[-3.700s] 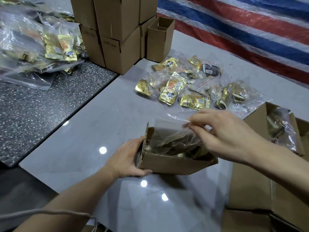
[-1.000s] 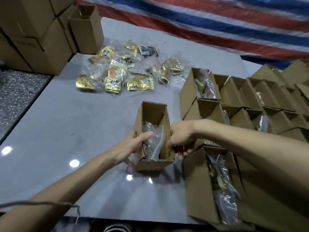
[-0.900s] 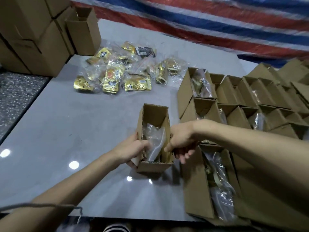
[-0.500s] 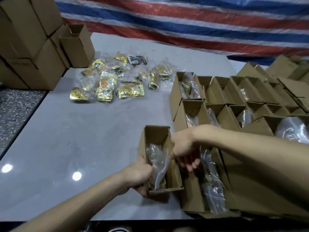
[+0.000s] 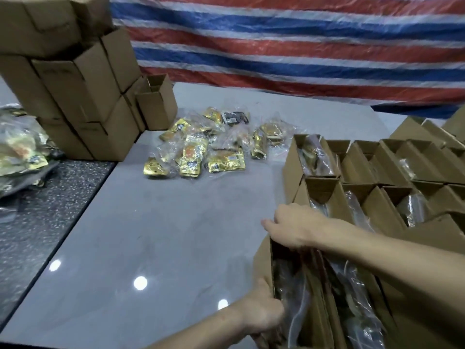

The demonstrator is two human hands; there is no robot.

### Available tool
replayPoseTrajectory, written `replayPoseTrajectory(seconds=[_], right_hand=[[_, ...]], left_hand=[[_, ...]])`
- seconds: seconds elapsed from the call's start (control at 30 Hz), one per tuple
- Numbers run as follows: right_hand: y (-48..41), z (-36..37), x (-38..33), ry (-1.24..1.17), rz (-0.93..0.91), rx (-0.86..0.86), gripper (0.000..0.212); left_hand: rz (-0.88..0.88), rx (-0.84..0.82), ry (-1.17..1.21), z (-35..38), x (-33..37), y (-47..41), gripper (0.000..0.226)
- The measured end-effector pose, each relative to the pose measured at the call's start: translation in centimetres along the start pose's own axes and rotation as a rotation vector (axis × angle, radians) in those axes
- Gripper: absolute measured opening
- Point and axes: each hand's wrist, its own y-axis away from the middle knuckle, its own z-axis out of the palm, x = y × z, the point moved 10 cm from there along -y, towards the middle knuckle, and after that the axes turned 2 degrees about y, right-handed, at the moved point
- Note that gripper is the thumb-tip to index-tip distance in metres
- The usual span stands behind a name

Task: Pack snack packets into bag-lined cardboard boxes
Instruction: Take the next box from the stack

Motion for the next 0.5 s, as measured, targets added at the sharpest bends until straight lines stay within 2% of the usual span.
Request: replayPoseTrajectory(seconds=[0.03,0.07,0.1,0.13,0.2,0.23,0.27,0.3,0.37,0.43,0.5], right_hand=[[-0.3,-0.5,-0.2,0.027,-0.012,0.068,0.039],[-0.6,-0.8,-0.6,0.080,-0.035,0.116,0.036],[-1.0,-0.9,-1.2,0.145,-0.070,0.152,0.030],[-1.3,-0.9,-1.9,0.196,-0.109,0.167,0.023],[-2.0,-0.1,-3.1,0.268,-0.173,0.127,0.017],[-2.5,0.6,-3.5,0.292,-0.186,0.078,0.020],[-3.0,1.3,-3.7,0.310,-0.183,0.019,0.023],[-3.5,2.1,-4.0,0.333,-0.184,-0.035,0.025],[-4.8,3.1,-4.5,0.348,-0.176,-0.120,0.025],[-6.2,3.4,-5.0,0.327,-0.172,-0.182,0.029],[-7.9,3.0,-5.7,0.270,-0.182,-0.203,0.030]], left_hand=[[-0.007,-0.010,-0.016,0.0,0.0,-0.5,0.094],[-0.007,0.062,-0.039,-1.4,0.3,-0.9,0.097],[0.108,0.101,0.032,-2.1,0.2,-2.7,0.095],[0.139,0.170,0.033,-2.0,1.7,-3.7,0.092],[0.112,0.552,-0.299,-4.2,3.1,-3.0,0.084],[0.087,0.530,-0.422,-5.4,2.7,-2.1,0.070],[0.142,0.293,-0.295,-5.9,1.5,-1.3,0.044],[0.081,0.027,-0.101,-6.1,-0.1,1.2,0.033],[0.112,0.055,0.027,-9.0,-0.7,1.1,0.034],[0.037,0.083,0.031,-12.6,-0.4,0.3,0.032],[0.003,0.179,0.015,-17.2,0.1,-0.1,0.032]])
